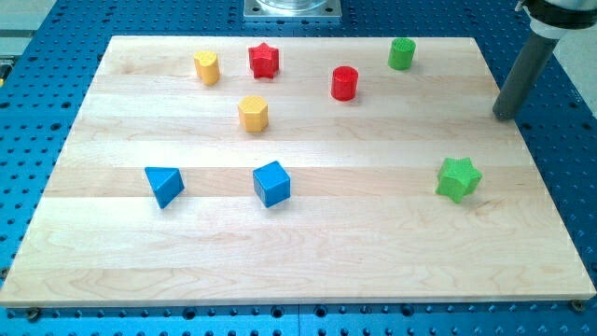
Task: Move the green star horizontally right to the yellow hexagon
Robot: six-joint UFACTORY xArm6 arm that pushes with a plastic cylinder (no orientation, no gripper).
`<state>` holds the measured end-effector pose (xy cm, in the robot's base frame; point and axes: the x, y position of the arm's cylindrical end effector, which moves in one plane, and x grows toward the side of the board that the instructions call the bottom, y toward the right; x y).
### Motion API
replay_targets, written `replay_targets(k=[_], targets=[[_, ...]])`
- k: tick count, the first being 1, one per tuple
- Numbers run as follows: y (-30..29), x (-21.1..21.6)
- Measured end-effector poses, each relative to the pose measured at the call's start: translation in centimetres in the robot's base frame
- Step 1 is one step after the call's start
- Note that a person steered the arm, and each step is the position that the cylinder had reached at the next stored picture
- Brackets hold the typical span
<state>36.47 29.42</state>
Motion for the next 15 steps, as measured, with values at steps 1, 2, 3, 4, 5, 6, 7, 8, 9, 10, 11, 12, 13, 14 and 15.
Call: replay_targets(k=[1, 2, 3, 4, 5, 6, 7, 8, 9, 10, 11, 12, 13, 14, 15], targets=[[0.0, 1.1], [0.0, 3.4], [1.7, 7.6], [2.6, 14.0], [0.1, 19.6], [-2.2, 21.4], [-2.3, 19.5], [-2.7, 19.1], [-6.4, 16.5], [-9.7, 16.8], [-9.5, 15.5], [-9.5, 17.5], [-8.5, 17.0], [-12.0, 12.7], [-13.8, 7.4]])
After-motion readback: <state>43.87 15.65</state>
